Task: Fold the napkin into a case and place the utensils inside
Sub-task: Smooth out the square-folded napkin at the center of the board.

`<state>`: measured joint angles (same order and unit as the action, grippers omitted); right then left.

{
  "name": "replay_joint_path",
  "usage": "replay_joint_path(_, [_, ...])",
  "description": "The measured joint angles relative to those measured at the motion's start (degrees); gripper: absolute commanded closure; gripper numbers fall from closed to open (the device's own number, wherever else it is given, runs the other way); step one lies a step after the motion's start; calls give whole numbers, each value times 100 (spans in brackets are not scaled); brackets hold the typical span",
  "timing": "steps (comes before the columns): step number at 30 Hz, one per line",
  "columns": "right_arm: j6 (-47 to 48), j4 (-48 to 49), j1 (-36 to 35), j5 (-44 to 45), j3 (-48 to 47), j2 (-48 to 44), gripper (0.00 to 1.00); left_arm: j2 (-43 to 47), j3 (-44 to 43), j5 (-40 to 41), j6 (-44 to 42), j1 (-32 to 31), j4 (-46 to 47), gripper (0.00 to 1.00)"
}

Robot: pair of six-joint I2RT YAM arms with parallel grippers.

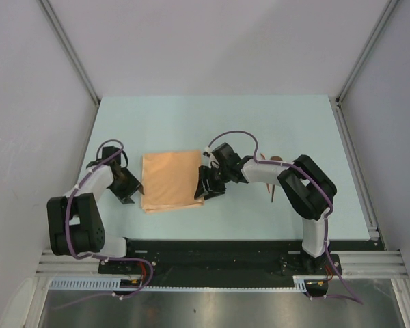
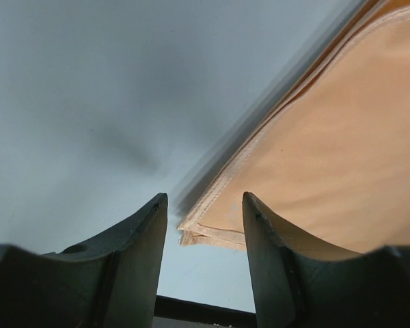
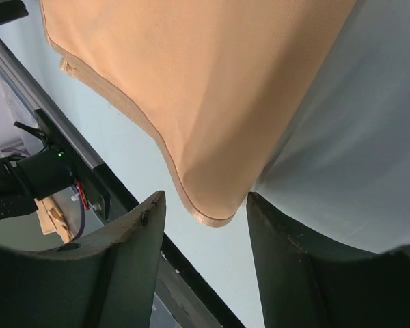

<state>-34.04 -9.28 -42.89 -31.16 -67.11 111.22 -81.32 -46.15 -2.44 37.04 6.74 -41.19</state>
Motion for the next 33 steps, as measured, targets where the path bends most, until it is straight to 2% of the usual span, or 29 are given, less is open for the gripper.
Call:
replay_joint_path(6, [-4, 63, 15, -68, 55, 0, 45, 33, 393, -302, 48, 166, 42, 48])
replay_joint_path(13, [-4, 61, 26, -127, 72, 2, 46, 240, 756, -590, 170, 170, 133, 55])
replay_joint_path(17, [-4, 66, 42, -146, 72, 15, 50, 385, 855, -588, 225, 170, 177, 63])
replay_joint_path(25, [-26, 63, 72, -166, 116, 81, 50, 564, 868, -557, 286, 170, 162, 76])
replay_joint_path(33, [-46, 96, 122, -203, 144, 81, 62, 660, 914, -682, 310, 164, 199, 94])
